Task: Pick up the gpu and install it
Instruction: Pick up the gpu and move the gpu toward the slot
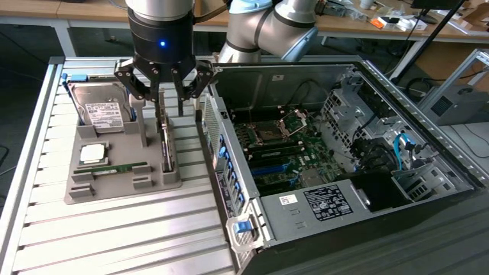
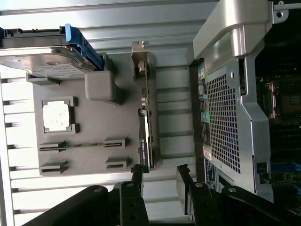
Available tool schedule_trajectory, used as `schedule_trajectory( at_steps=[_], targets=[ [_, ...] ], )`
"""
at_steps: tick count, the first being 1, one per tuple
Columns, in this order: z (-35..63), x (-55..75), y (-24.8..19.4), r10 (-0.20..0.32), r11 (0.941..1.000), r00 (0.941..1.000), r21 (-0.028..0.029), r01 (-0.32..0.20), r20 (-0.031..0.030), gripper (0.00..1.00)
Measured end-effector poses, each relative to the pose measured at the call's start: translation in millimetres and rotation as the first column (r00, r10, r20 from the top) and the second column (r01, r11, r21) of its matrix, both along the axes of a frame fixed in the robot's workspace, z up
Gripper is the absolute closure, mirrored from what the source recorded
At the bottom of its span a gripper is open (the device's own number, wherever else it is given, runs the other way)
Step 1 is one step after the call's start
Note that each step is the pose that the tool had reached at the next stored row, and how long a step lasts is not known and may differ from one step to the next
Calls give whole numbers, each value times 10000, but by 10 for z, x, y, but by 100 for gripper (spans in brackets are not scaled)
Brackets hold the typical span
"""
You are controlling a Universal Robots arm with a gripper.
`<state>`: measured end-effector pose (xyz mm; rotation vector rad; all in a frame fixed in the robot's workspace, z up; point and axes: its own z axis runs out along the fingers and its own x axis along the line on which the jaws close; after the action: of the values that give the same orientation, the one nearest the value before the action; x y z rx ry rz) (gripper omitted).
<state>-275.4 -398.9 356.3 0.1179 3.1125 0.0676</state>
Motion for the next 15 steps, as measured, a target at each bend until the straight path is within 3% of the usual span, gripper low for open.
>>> schedule_trajectory(
  at_steps=[15],
  targets=[
    [-56, 0, 0, 0, 10000, 10000, 0, 0, 0, 58]
  ],
)
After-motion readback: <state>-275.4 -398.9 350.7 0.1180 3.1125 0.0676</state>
